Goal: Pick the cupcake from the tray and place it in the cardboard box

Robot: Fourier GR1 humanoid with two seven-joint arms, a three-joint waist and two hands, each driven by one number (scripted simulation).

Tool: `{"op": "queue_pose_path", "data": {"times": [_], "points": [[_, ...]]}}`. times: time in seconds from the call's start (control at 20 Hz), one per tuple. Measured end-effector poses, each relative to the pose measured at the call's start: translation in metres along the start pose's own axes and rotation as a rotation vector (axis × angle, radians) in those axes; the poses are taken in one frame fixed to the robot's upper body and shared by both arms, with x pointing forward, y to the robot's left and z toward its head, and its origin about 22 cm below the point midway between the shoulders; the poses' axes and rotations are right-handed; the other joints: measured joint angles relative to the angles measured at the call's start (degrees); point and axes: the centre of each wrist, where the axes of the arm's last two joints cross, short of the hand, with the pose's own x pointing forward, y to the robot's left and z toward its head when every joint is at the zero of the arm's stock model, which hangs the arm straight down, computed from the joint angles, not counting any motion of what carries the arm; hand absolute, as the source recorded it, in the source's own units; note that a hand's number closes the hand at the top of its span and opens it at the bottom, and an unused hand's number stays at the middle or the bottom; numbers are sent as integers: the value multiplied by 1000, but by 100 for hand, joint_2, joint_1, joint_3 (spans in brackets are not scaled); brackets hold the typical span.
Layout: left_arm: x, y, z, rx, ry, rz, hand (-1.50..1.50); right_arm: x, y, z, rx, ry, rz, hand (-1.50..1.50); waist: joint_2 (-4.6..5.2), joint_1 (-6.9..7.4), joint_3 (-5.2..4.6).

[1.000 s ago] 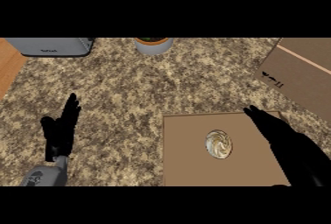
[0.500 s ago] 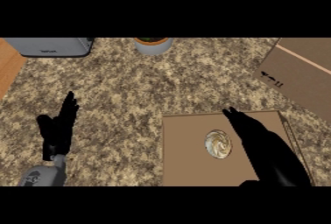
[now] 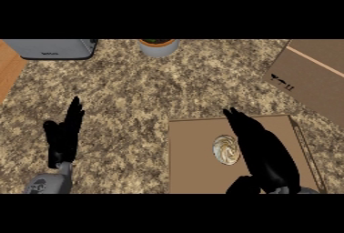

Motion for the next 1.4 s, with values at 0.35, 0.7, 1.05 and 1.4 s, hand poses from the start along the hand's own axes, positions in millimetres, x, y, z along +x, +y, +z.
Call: {"op": "queue_pose_path", "data": {"times": [0.35, 0.7, 1.05, 1.4], "points": [[-7, 1, 5, 2, -2, 2, 0, 8, 16, -11, 14, 38, 8, -150, -1, 1, 1], [0, 3, 1, 0, -3, 5, 0, 7, 21, -23, 19, 83, 34, -150, 0, -5, 0], [2, 5, -3, 2, -11, 8, 0, 1, 27, -37, 40, 122, 77, -150, 1, -6, 1], [-7, 13, -4, -1, -9, 8, 0, -6, 38, -53, 59, 151, 98, -150, 2, -4, 1]]}}
